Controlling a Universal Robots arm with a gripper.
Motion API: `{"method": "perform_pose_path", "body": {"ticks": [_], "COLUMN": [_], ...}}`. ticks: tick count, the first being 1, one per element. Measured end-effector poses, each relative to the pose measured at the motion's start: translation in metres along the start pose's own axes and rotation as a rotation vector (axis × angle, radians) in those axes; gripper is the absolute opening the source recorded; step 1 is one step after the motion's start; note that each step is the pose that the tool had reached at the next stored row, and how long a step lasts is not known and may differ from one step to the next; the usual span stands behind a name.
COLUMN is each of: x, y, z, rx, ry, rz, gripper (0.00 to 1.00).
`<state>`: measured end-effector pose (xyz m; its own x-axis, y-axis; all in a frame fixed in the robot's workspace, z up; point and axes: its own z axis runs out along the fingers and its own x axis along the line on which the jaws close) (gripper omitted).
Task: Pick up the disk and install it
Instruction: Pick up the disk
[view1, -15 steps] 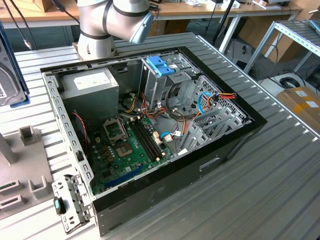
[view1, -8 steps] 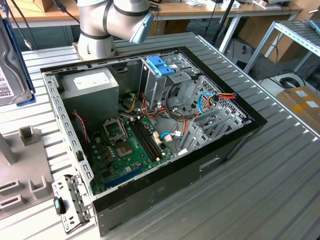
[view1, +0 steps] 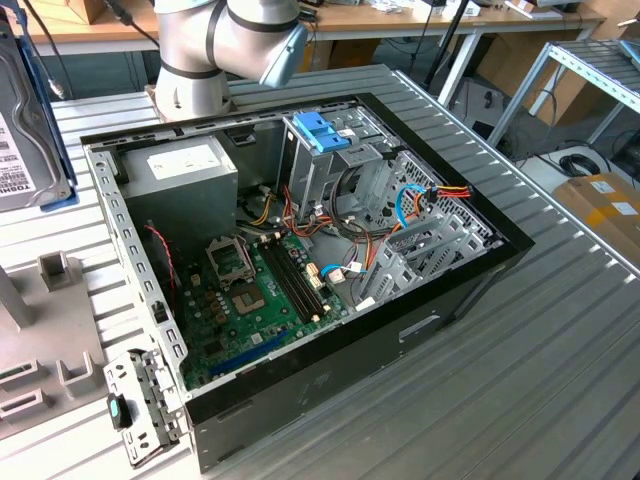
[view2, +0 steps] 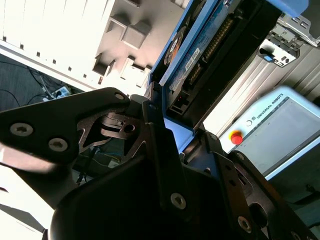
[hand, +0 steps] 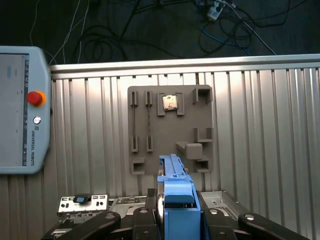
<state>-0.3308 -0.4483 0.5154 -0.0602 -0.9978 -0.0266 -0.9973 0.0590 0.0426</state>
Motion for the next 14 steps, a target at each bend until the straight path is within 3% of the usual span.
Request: {"method": "perform_pose_path", "body": {"ticks": [14], "x": [-0.0004], "y": [-0.0075], "z": [0.0001], "rx": [0.0], "ry": [0.0004], "rz": [0.0], "gripper": [0.37]}}
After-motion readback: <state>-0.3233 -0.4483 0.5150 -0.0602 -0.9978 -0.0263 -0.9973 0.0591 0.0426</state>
